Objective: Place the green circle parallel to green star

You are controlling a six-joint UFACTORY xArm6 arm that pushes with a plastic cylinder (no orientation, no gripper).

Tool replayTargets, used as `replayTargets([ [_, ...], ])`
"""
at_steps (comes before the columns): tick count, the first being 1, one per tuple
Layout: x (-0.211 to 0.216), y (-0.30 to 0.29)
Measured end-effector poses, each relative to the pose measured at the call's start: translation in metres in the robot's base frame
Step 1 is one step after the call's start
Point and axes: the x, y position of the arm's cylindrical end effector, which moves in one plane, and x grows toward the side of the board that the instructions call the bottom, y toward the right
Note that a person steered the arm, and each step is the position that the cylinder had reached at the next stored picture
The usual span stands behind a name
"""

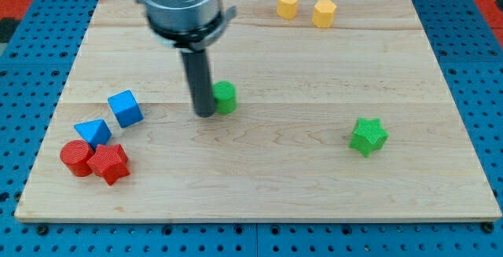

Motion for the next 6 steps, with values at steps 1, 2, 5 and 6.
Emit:
replayTargets([
  [1,-0.020,-0.020],
  [2,-0.039,-0.013],
  [5,-0.010,0.091],
  [6,0.002,0.096],
])
